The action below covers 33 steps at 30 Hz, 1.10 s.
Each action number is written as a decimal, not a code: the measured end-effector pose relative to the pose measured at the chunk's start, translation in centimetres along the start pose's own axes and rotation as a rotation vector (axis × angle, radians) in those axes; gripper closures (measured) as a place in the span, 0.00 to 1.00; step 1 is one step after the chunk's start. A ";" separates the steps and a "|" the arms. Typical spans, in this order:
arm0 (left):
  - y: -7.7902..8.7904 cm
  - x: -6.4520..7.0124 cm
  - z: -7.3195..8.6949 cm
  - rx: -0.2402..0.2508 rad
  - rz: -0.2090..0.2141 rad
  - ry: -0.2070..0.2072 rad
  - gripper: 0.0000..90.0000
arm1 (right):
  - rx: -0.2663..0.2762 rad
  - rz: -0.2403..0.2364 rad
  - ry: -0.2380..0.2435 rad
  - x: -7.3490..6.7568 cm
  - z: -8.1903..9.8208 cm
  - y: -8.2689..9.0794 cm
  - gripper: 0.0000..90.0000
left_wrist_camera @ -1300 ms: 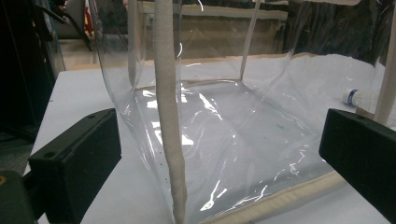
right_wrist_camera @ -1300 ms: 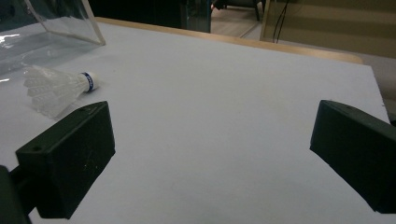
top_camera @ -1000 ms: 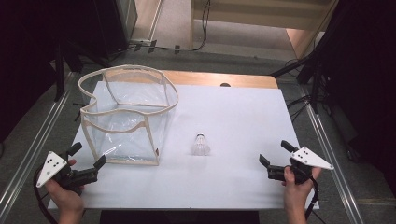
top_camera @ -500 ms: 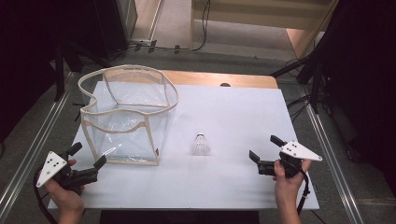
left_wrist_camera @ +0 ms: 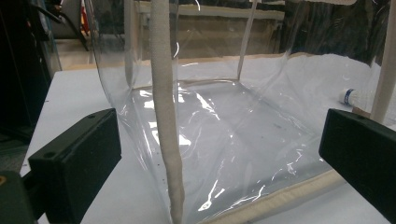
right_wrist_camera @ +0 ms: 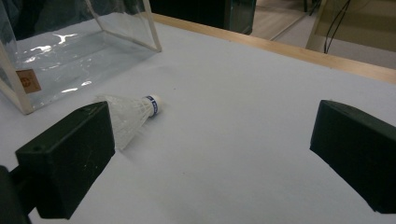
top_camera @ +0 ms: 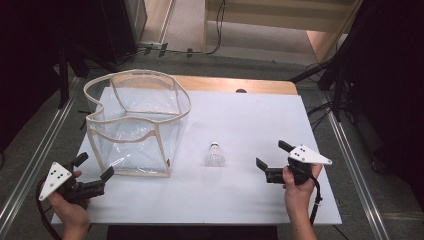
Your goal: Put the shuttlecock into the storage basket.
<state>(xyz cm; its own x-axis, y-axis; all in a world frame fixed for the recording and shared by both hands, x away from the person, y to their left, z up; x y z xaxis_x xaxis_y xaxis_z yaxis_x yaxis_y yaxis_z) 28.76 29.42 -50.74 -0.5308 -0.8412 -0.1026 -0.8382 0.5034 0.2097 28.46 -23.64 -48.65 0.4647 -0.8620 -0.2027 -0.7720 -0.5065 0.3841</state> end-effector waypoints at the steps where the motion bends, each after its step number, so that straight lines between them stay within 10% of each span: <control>1: 0.0 0.0 0.0 0.000 0.000 0.000 0.00 | -0.003 -0.004 0.004 -0.1 -0.1 -0.1 0.00; 33: 0.1 0.0 0.0 0.005 0.006 0.007 0.00 | -0.042 -0.096 0.044 -4.7 -0.8 -4.4 0.00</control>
<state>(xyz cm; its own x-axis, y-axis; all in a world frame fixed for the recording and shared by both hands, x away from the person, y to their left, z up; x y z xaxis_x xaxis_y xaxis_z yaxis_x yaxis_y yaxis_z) 28.71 29.48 -50.73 -0.5354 -0.8394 -0.0940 -0.8354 0.5098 0.2056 30.07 -17.36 -48.65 0.5550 -0.8072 -0.2013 -0.7046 -0.5847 0.4021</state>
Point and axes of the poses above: each handheld gripper's, and its own axes: y roughly backward along the jaws, z roughly out of its underside, x roughly to its right, the point moved 6 cm from there along -y, roughly forward along the jaws, and after that the axes turned 9 degrees about -y, right-handed, at the moved point
